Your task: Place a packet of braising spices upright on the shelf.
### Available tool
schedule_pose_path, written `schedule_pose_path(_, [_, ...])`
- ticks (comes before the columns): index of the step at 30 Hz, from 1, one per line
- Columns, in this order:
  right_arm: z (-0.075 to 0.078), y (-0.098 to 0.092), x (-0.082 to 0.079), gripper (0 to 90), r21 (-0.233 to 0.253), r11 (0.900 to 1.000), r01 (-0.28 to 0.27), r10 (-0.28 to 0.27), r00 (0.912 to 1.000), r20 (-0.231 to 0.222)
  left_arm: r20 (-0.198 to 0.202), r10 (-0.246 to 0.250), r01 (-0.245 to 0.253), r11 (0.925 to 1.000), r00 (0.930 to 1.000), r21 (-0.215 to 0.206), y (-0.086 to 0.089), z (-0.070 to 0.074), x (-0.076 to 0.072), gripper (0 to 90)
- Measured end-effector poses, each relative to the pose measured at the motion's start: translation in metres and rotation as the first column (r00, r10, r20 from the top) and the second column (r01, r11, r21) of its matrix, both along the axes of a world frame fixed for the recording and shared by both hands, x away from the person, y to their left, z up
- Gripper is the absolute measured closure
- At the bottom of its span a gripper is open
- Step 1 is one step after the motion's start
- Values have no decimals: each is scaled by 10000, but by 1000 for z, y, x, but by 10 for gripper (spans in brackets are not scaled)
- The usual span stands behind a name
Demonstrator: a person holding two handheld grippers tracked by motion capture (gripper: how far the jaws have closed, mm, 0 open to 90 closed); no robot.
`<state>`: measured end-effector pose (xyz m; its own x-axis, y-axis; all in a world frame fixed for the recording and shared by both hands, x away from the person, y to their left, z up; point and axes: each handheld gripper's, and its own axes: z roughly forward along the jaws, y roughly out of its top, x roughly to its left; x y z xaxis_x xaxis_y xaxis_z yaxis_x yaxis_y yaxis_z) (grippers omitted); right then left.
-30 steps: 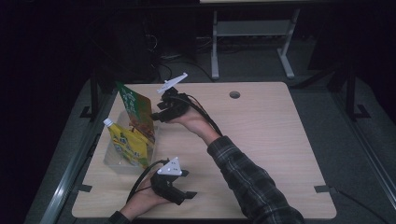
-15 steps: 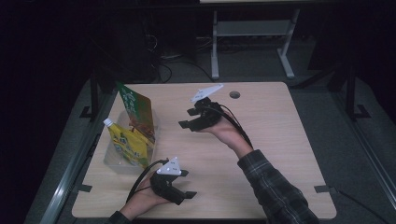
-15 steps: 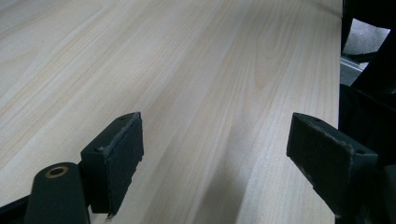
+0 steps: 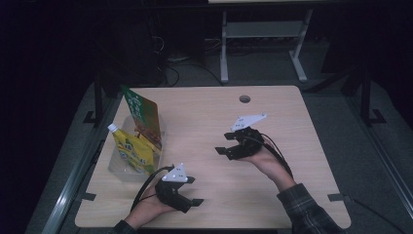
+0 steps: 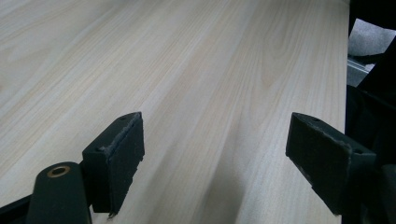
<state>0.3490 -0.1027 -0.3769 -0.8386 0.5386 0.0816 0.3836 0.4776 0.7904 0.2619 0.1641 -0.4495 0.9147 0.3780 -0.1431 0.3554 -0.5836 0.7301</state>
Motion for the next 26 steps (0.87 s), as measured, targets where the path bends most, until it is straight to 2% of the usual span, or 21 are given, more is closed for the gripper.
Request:
schedule_pose_path(4, [-10,-15,-16,347,-68,9999,98,-99,9999,-129,55,84,-84,10000,9999,-20,0,-1,0,192])
schedule_pose_path(7, [-17,-25,-28,333,-116,9998,153,-152,9999,60,72,92,-92,10000,9999,29,0,-1,0,192])
schedule_pose_path(11, [-28,-39,-44,315,-219,9995,237,-236,9997,47,85,64,-65,9999,9999,149,1,-1,0,192])
schedule_pose_path(17, [-48,-57,-63,294,-570,9967,574,-575,9983,1,78,16,-18,9997,10000,259,0,-3,0,193])
schedule_pose_path(21, [-57,-64,-70,278,-864,9935,734,-736,9973,17,161,-70,64,9993,9998,373,0,-3,1,192])
schedule_pose_path(26, [-57,-67,-71,252,-733,9927,961,-958,9954,85,146,-98,92,9991,9998,410,-1,-4,1,192])
